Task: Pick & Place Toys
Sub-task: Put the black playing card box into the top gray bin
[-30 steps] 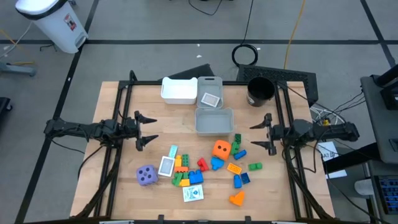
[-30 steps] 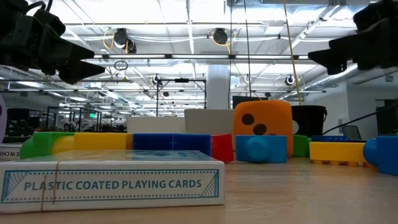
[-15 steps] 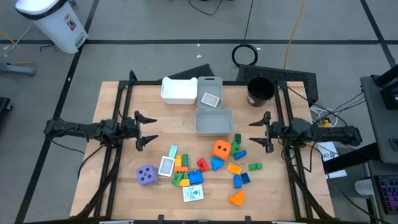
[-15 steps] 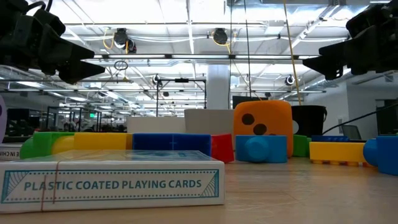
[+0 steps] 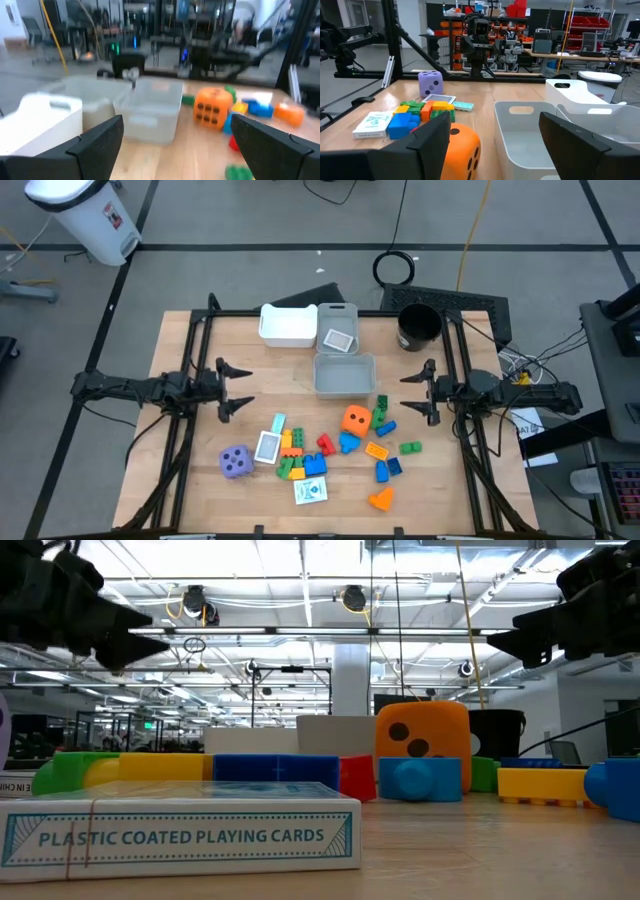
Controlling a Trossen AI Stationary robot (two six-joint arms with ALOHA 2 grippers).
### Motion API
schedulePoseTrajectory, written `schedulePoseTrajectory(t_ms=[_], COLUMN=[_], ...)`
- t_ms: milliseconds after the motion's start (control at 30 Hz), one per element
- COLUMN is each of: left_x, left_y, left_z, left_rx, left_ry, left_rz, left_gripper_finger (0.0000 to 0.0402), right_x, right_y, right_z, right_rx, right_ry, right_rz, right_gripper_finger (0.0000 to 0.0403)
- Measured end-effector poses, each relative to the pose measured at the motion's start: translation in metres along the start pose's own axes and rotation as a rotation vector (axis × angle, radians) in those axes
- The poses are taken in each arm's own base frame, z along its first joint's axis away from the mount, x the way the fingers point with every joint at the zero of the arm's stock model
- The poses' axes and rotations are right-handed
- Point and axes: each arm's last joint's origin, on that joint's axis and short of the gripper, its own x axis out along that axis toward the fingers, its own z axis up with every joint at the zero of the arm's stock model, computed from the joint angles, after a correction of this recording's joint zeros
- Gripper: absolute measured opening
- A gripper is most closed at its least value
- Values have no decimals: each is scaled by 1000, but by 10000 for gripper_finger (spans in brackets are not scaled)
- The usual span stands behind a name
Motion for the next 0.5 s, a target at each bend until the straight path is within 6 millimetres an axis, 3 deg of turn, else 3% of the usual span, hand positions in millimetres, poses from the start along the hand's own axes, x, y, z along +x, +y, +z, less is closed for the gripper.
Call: schedulePoseTrajectory(t_ms=[100,233,367,433,500], left_x=[-1,-4,-4,-2,0], left_y=[-1,0,2,5,3], left_z=[12,28,27,22,21], left_rx=[-68,-303,-373,-490,-583], left_ry=[-122,-278,-283,-256,-222], left_rz=[-15,-48,33,124,94], left_gripper_finger=[374,374,374,374,374], right_x=[0,0,0,0,0], right_y=[0,0,0,0,0], right_z=[0,0,0,0,0], right_rx=[0,0,0,0,0], right_ry=[0,0,-1,-1,-1], right_rz=[0,0,0,0,0], right_gripper_finger=[276,279,277,276,277])
